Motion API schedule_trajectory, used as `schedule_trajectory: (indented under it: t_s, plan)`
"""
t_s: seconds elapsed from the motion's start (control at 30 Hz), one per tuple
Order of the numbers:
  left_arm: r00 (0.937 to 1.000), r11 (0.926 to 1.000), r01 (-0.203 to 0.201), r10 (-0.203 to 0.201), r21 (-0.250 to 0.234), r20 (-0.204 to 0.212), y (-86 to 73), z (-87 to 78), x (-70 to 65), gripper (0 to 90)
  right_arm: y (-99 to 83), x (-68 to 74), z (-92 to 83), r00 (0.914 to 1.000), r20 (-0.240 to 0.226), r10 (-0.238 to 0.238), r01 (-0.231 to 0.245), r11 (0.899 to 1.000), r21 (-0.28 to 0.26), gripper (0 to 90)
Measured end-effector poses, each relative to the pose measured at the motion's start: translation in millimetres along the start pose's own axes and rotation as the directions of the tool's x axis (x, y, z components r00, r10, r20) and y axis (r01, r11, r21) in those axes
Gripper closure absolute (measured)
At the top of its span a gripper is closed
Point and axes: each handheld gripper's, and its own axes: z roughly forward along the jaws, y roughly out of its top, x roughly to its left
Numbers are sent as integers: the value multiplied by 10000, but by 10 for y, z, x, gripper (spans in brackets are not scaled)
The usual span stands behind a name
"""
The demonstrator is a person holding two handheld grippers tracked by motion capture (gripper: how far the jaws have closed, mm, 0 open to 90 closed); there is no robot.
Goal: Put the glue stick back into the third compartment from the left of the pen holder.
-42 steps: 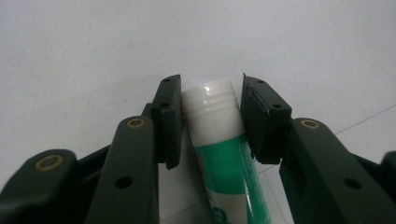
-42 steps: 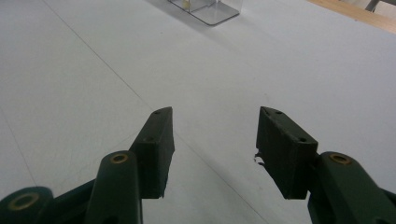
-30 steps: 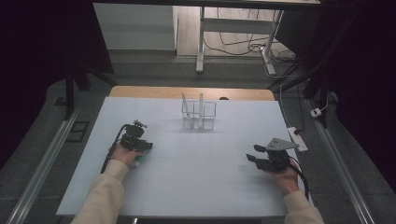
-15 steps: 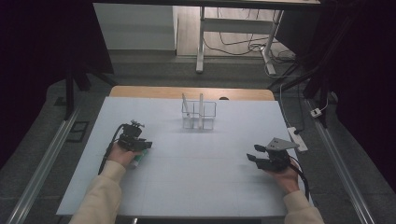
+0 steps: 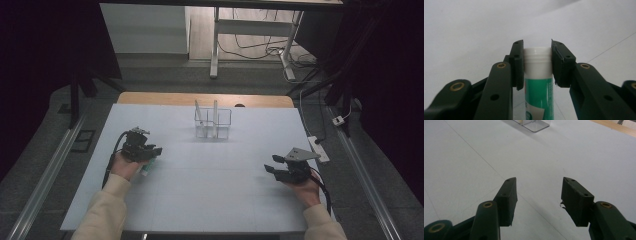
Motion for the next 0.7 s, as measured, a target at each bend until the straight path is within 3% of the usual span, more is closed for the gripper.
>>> schedule_trajectory:
  t_s: [0.33,0.7]
  plan:
    - [9994,9956,11,22,-942,349,-5,-152,-24,652,-4,-4,0,10000,6,15,-15,10000,46,460]
    - [9980,9874,4,96,-1584,625,-14,-229,-32,652,-6,4,12,10000,-31,-20,21,9999,110,460]
